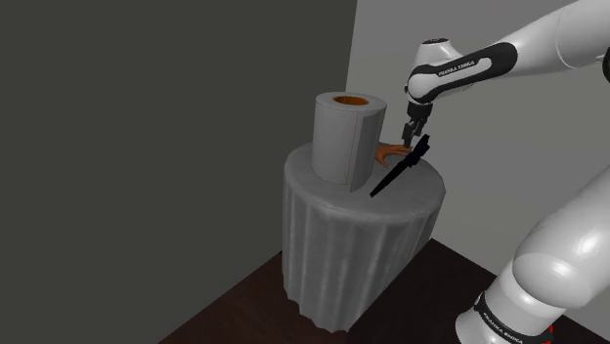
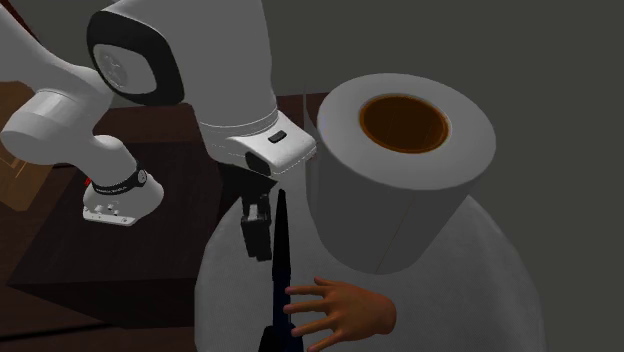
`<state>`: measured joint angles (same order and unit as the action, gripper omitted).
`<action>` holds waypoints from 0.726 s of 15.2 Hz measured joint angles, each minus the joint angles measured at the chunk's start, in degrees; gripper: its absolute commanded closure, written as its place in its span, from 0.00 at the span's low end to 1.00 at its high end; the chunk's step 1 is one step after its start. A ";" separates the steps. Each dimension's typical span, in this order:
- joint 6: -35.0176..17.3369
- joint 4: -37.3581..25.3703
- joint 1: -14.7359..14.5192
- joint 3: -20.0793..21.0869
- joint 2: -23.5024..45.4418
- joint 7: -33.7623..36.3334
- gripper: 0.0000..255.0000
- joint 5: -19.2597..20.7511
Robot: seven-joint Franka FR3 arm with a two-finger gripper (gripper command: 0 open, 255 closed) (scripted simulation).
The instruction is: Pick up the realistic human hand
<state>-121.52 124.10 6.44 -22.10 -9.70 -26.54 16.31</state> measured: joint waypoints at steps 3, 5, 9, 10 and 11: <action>-3.19 -2.97 0.74 -1.61 5.60 -2.70 0.00 -0.58; -5.05 -5.93 1.44 -2.62 10.01 -4.93 0.00 -1.60; -8.22 -7.89 2.18 -3.17 14.93 -6.49 0.00 -2.83; -8.93 -7.66 2.26 -3.19 15.42 -6.52 0.00 -2.94; -9.54 -7.46 2.27 -3.16 15.87 -6.40 0.00 -3.03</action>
<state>-131.06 116.64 8.70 -25.26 6.17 -32.95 13.28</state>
